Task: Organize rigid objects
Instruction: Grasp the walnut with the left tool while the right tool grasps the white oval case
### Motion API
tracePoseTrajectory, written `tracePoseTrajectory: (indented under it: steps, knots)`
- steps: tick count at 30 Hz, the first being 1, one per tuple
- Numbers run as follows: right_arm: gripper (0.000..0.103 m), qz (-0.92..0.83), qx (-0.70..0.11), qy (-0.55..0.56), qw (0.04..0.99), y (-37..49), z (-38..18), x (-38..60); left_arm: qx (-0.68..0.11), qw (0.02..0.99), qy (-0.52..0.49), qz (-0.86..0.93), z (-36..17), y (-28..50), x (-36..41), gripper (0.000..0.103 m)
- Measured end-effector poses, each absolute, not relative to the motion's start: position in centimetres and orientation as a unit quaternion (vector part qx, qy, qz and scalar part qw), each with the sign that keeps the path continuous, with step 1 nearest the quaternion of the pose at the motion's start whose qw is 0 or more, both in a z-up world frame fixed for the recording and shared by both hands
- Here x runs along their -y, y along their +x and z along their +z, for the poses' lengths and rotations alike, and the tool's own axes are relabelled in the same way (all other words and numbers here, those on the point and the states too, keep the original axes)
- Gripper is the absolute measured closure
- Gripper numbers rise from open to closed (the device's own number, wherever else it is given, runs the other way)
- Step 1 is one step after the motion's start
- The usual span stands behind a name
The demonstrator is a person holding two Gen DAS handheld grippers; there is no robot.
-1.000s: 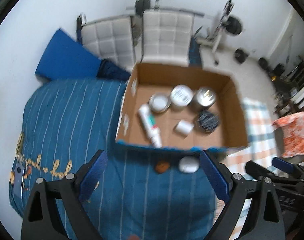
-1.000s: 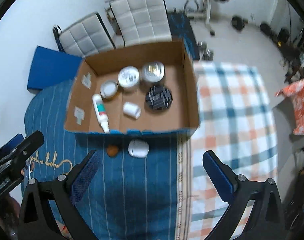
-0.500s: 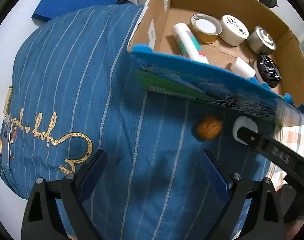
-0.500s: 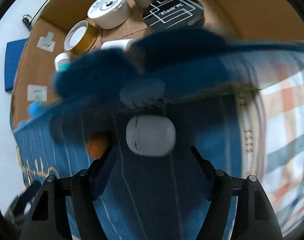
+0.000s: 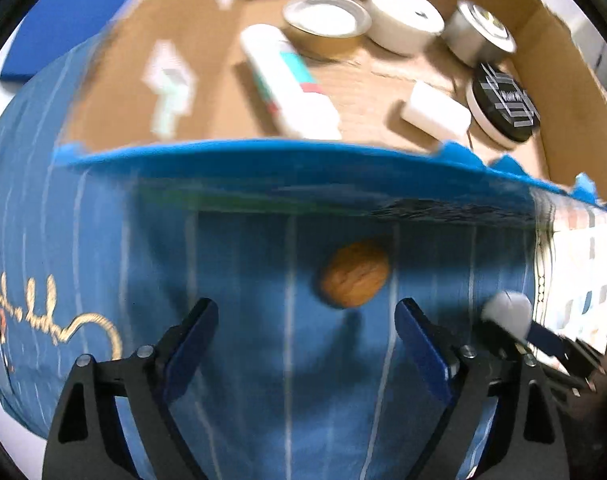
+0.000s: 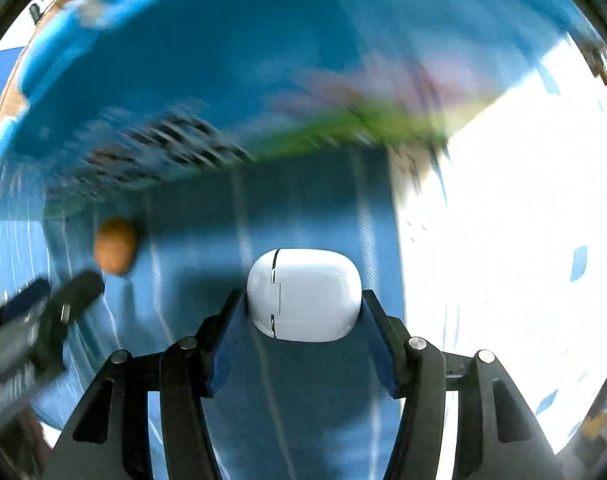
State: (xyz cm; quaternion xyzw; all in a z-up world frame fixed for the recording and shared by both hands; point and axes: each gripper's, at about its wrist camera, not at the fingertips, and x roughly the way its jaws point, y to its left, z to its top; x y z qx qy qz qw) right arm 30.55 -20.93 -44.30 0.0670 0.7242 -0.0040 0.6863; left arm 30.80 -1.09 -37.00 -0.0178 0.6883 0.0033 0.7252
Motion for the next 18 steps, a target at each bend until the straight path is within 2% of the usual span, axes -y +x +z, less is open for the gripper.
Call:
tracePoseTrajectory:
  steps: [1,3,5,8,13,18]
  knots:
    - [0.044,-0.010,-0.726,0.072,0.684,30.1,-44.4,21.7,-0.691,0.722,-0.012,-0.001,-37.6,31.1,1.5,0.019]
    - [0.044,-0.017,-0.727,0.076,0.682,29.4,-44.6,22.7,-0.701,0.713,0.000,-0.011,-38.9,31.6,2.7,0.035]
    - [0.044,-0.019,-0.731,0.083,0.677,28.9,-44.6,23.3,-0.709,0.705,0.009,-0.019,-40.0,32.1,3.6,0.045]
    - [0.044,-0.023,-0.732,0.079,0.677,28.3,-44.6,23.8,-0.699,0.714,0.021,-0.029,-40.2,32.3,4.3,0.069]
    - [0.044,-0.019,-0.737,0.075,0.671,26.7,-44.7,24.3,-0.694,0.719,0.026,-0.031,-39.1,31.7,5.9,0.069]
    - [0.044,0.003,-0.754,0.058,0.654,23.5,-45.1,23.7,-0.702,0.711,0.025,-0.036,-38.5,27.8,6.3,0.069]
